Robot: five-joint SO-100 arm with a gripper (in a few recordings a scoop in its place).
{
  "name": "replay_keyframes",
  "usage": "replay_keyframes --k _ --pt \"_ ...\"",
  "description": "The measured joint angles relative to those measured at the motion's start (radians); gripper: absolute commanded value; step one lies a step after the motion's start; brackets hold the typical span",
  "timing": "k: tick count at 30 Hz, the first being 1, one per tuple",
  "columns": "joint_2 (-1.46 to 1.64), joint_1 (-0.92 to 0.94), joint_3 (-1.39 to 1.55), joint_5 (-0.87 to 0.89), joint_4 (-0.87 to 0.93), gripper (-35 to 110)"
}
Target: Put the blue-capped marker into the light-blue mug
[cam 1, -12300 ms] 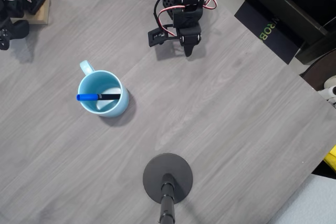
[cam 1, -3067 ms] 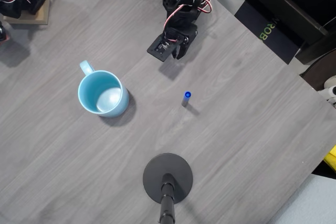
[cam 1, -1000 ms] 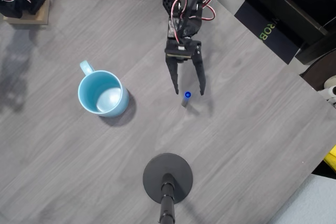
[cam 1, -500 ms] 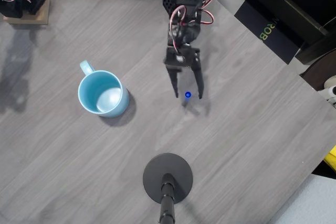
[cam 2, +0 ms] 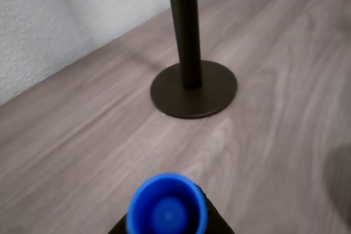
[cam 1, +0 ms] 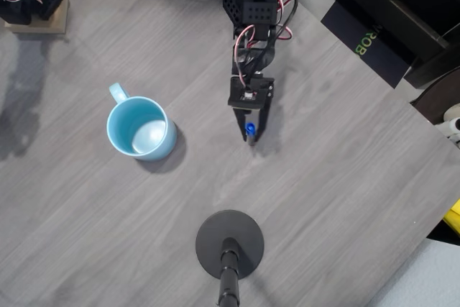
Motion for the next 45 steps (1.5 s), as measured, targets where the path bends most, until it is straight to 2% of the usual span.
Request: replay_keyframes --k 9,23,33,40,42,45 --pt "-0.032 0.020 -0.012 0.006 -0.011 3" --pt "0.133 0.192 -0.308 0.074 0.313 3" --pt "0.198 0.488 -0.520 0.048 0.376 3" --pt "0.158 0.624 -0.545 0.025 0.377 3" --pt "0.127 0.661 -0.545 0.026 0.379 7" --pt "0.069 0.689 -0.545 0.023 0.388 27"
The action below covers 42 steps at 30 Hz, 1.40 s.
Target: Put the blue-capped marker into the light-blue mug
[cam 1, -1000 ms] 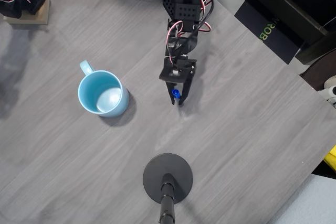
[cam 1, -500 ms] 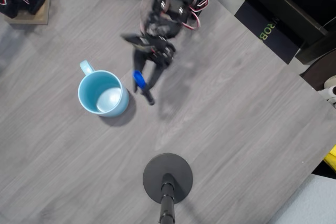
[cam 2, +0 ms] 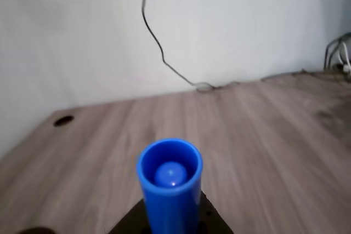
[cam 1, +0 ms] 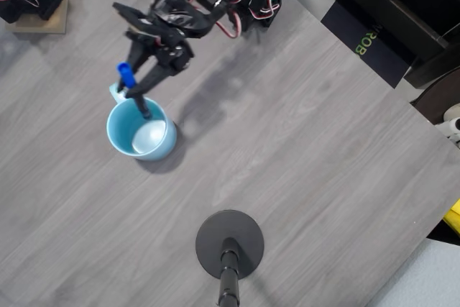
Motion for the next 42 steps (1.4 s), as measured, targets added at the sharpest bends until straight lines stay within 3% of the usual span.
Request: replay_keyframes --k 7,9,11,20,25,33,42 --pt "-0.041 -0.005 0.000 0.046 0.109 25" --pt "-0.028 -0.025 0.000 0.184 0.149 18" --pt "0.021 -0.046 0.000 0.311 0.215 0" --pt "0.282 -0.273 -0.009 0.465 0.586 0" --pt "0.255 -0.382 -0.009 0.606 0.759 0" --pt "0.015 -0.469 -0.011 1.003 0.900 0" --pt "0.002 -0.584 0.003 1.207 0.946 0"
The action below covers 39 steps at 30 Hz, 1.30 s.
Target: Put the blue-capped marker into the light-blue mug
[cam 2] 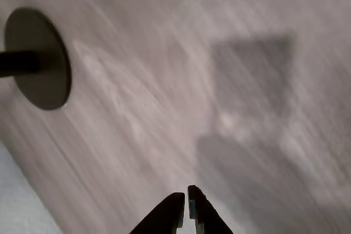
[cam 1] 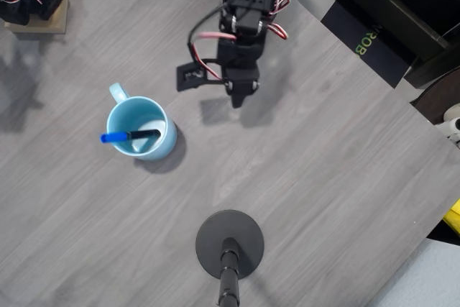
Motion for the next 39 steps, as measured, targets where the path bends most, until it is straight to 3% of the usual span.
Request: replay_keyframes --k 8,21,29,39 --pt "0.169 -0.086 0.163 0.114 -0.032 0" --pt "0.471 -0.126 0.486 0.118 -0.091 0" --pt "0.854 -0.178 0.689 0.121 0.002 0" --pt "1.101 -0.181 0.818 0.123 0.103 0"
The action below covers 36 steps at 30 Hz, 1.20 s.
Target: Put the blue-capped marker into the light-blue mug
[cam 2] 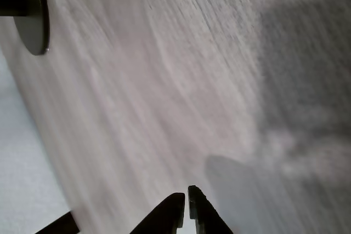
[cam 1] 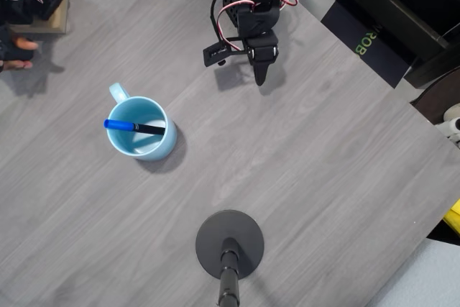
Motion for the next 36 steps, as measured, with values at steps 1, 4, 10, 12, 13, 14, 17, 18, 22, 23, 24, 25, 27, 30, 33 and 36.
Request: replay_keyframes --k 1,4,10,12,13,14,17,18,22,23,24,25,27,30,33,36 --pt "0.000 0.000 0.006 0.000 0.002 0" --pt "0.000 0.000 0.028 -0.012 0.002 0" --pt "0.000 -0.020 0.054 -0.115 0.038 0" --pt "0.000 -0.018 0.054 -0.124 0.061 0" --pt "0.000 -0.018 0.054 -0.124 0.072 0" --pt "0.000 -0.018 0.054 -0.126 0.083 0" --pt "0.000 -0.005 0.054 -0.110 0.107 0" --pt "0.000 -0.005 0.054 -0.092 0.117 0" --pt "0.000 0.023 0.054 -0.044 0.133 0" --pt "0.000 0.023 0.054 -0.041 0.135 0" --pt "0.000 0.023 0.054 -0.040 0.137 0" --pt "0.000 0.023 0.054 -0.040 0.137 0" --pt "0.000 0.021 0.054 -0.040 0.137 0" --pt "0.000 0.015 0.054 -0.040 0.137 0" --pt "0.000 0.015 0.054 -0.040 0.137 0" --pt "0.000 0.015 0.054 -0.040 0.137 0"
